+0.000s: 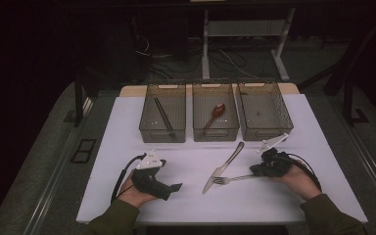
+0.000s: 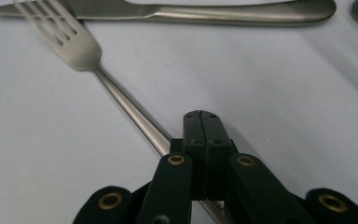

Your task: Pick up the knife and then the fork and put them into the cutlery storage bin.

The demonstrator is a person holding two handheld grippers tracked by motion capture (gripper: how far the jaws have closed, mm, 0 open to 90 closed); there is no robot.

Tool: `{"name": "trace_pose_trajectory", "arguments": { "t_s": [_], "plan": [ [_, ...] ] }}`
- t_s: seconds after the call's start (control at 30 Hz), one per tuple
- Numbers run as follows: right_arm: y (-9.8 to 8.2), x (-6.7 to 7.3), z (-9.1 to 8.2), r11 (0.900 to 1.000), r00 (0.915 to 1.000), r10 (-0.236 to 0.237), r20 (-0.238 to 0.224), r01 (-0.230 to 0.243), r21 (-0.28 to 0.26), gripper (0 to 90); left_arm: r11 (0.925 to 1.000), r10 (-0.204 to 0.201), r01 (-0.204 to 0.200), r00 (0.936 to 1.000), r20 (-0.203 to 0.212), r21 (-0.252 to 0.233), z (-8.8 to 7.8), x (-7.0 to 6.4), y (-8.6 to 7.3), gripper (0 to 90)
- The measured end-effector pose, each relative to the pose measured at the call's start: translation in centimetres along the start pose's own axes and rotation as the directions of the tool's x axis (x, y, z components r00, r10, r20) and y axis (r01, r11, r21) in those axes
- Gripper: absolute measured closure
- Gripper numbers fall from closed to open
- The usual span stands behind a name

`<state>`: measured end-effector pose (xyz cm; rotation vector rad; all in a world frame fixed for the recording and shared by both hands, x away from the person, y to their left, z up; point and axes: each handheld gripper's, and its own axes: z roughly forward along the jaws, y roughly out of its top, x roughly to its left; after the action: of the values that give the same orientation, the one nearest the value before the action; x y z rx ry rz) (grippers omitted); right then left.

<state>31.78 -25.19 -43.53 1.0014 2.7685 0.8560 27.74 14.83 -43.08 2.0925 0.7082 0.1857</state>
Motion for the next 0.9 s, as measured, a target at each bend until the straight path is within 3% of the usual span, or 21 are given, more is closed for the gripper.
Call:
{"name": "trace_pose_trajectory", "arguments": {
  "t_s": [0.23,0.37,0.53,0.63,0.83,0.9],
  "plan": [
    [-1.2,0.5,-0.8,1.0,0.9999,-0.01,-0.008,0.01,0.014,90.0,1.0,0.003,-0.003,1.0,-0.001,0.004,0.0,-0.1,0.0,0.0],
    [-1.2,0.3,-1.2,1.0,0.9999,-0.006,-0.012,0.006,-0.015,89.3,1.0,0.006,-0.006,1.0,0.0,0.001,0.0,-0.1,0.1,0.0],
    [-1.0,0.2,-2.1,0.998,0.9981,-0.023,-0.057,0.019,-0.061,67.3,1.0,0.002,-0.002,1.0,0.002,0.001,0.0,0.0,0.1,0.0],
    [-0.9,0.4,-2.4,0.998,0.996,-0.037,-0.082,0.032,-0.057,55.1,1.0,0.003,-0.003,1.0,0.003,0.001,0.0,0.0,0.0,0.0],
    [0.2,1.5,-2.5,0.994,0.989,-0.114,-0.095,0.113,-0.011,50.3,0.9999,0.009,-0.009,0.9999,0.005,0.006,0.1,-0.1,0.1,0.0],
    [0.9,1.7,-2.3,0.988,0.9836,-0.152,-0.098,0.154,0.013,50.6,1.0,0.006,-0.006,1.0,0.008,0.003,0.1,-0.2,0.1,0.0]
  ]
}}
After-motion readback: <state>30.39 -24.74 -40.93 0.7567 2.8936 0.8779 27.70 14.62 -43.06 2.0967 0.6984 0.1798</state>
